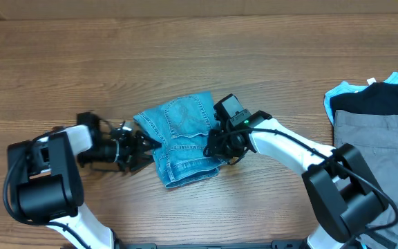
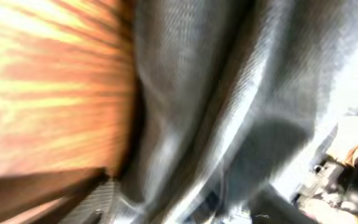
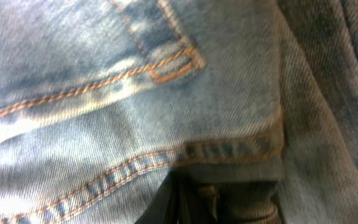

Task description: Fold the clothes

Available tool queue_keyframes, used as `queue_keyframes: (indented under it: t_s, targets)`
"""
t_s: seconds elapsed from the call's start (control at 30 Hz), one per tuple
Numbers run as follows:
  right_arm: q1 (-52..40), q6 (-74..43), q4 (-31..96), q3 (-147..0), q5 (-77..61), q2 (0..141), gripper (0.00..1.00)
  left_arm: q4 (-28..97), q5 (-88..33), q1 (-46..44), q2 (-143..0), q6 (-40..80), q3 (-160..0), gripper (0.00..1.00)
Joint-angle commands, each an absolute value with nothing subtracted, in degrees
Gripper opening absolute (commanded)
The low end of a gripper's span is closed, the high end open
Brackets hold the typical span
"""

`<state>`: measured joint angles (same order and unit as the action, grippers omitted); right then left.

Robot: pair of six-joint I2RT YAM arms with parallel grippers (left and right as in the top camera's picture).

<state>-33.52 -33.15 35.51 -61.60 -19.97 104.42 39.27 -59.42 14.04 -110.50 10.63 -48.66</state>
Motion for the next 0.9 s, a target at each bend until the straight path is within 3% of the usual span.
queue_keyframes:
  t_s: [0.0, 0.13, 0.37, 0.6, 0.87]
  targets:
    - [-34.7, -28.9, 35.4, -62.4, -24.8, 99.8, 0.04, 40.8, -49.9, 18.3, -114.2, 1.0, -46.6, 0.86]
    - [-36.4, -25.2, 33.5, -62.3, -31.4, 99.2, 0.04, 40.4, -56.2, 19.3, -114.2, -3.8, -46.7, 1.0]
    - [-39.8, -26.1, 26.7, -59.8, -27.7, 99.7, 0.04, 37.6, -55.6, 18.0, -114.2, -4.2, -46.7, 1.0]
    - [-39.1, -41.1, 25.8, -55.7, -23.9, 109.3, 0.04, 37.2, -63.0, 18.0, -114.2, -4.8, -46.7, 0.92]
    - [-37.4, -41.7, 25.9, -56.0, -25.6, 109.2, 0.04, 35.6, -60.0, 16.3, -114.2, -6.2, -46.7, 1.0]
